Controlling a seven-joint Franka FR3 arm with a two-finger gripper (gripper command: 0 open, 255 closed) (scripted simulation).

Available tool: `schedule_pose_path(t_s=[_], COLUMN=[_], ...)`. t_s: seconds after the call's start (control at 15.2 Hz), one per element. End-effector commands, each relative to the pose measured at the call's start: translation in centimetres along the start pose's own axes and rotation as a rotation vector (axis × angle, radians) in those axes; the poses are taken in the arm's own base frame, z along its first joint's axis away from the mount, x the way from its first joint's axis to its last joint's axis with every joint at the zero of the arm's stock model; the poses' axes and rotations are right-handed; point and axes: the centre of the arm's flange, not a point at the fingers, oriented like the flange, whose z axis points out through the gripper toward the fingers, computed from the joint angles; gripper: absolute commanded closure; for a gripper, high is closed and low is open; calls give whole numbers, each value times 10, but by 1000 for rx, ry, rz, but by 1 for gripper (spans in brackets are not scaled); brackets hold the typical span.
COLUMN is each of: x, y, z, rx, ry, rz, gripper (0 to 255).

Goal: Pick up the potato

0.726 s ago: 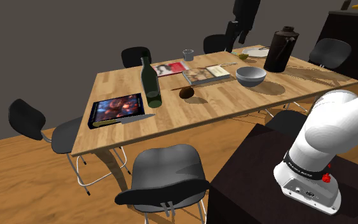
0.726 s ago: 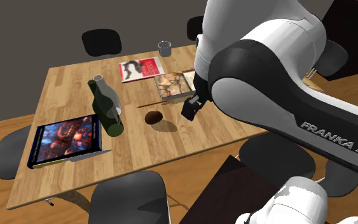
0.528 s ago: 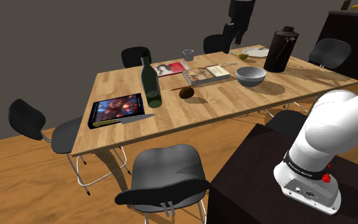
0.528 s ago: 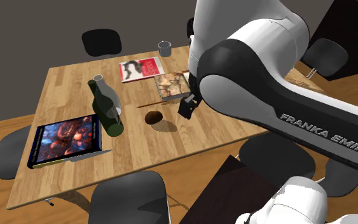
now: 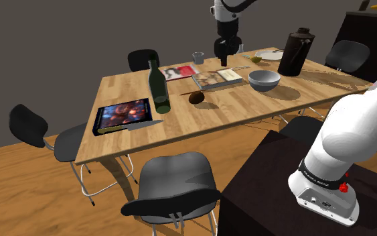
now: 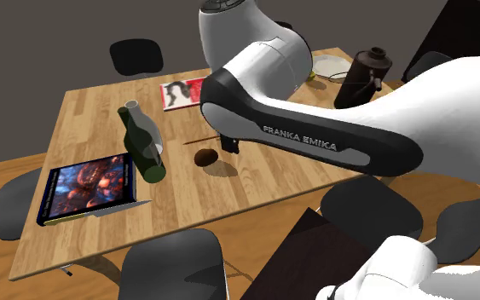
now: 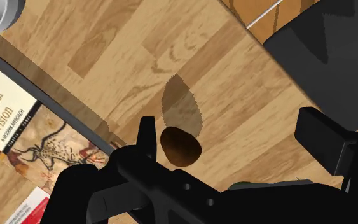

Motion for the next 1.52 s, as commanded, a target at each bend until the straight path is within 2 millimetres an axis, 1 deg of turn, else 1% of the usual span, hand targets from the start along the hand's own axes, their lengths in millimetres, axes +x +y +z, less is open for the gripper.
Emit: schedule_pose_path(t_s=[0.0,0.4,0.86,1.32,1.39,1.45], x=[27,97,171,232,239,239], y=[4,6,-4,-22,-25,-26], z=[18,74,149,231,243,248], rx=[-20,-77,-144,-211,-219,-219], ry=[-35,-136,-253,-371,-385,-385], rz=[-64,-245,-457,-669,-695,-695], gripper=[0,0,0,0,0,0])
